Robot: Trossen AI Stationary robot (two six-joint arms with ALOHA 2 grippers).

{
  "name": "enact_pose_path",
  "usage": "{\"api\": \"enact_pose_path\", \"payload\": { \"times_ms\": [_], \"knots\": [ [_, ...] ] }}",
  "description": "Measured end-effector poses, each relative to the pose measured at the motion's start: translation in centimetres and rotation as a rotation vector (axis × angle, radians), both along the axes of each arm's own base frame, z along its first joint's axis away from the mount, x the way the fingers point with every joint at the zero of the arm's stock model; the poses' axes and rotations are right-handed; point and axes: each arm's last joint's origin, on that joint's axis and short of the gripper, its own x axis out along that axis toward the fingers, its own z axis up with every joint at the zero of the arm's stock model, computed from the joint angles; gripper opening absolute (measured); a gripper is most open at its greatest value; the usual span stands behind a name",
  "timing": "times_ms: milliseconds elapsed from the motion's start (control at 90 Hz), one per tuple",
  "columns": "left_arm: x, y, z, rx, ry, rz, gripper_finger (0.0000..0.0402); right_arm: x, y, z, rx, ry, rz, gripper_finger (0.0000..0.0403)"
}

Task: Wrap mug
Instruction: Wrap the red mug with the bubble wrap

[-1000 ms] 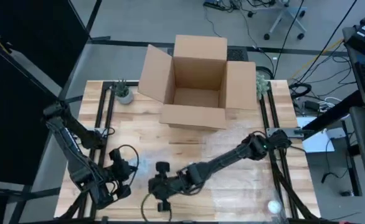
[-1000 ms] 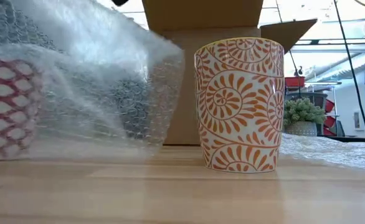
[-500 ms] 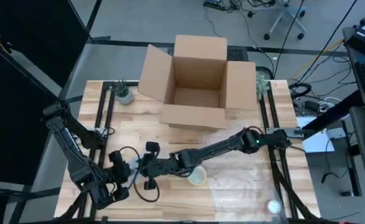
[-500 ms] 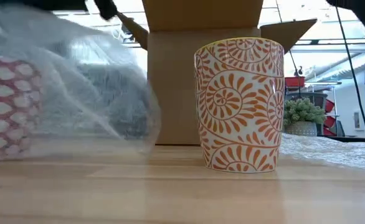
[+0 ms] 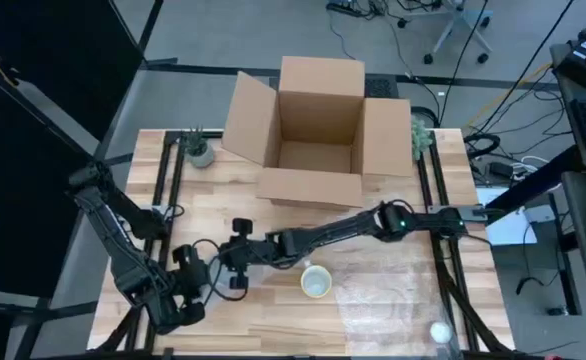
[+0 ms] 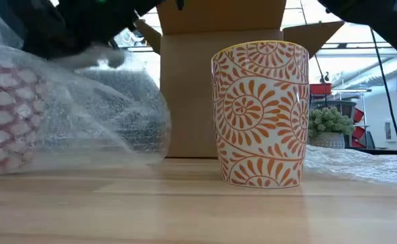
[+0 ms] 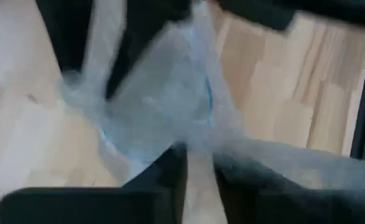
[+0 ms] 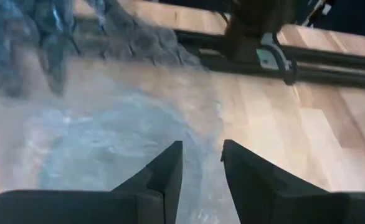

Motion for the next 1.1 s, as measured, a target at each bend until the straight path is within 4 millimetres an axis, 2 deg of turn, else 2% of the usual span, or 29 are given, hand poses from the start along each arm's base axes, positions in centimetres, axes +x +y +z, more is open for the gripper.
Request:
{"api": "enact_pose_path", "payload": {
  "times_ms": [156,278,478,656,756,956,1100],
  "knots": [
    [-0.6,-0.1,0.3,-0.129,0.173,-0.013,0.0122,0.0,-0.5,-0.3,-0.001,0.025,-0.009,0.0102],
    [-1.3,0.2,1.8,-0.199,0.181,-0.015,0.0127,0.0,-0.8,-0.2,-0.004,0.022,-0.020,0.0102],
    [-2.5,0.7,5.7,-0.287,0.016,-0.046,0.0128,0.0,-0.7,-0.3,0.020,0.022,-0.036,0.0102],
    [-2.9,1.3,7.9,-0.211,-0.268,-0.031,0.0128,0.0,-0.6,-0.2,0.033,0.012,-0.041,0.0102],
    [-2.3,0.9,7.3,-0.144,-0.390,-0.023,0.0128,0.1,-0.5,-0.1,0.036,0.000,-0.039,0.0102],
    [-0.4,-0.7,4.9,-0.109,-0.364,-0.088,0.0128,0.1,-0.8,-0.1,0.043,-0.003,-0.049,0.0102],
    [1.0,-0.7,3.2,-0.037,-0.309,-0.081,0.0128,0.1,-0.7,-0.1,0.043,-0.006,-0.048,0.0102]
  ]
}}
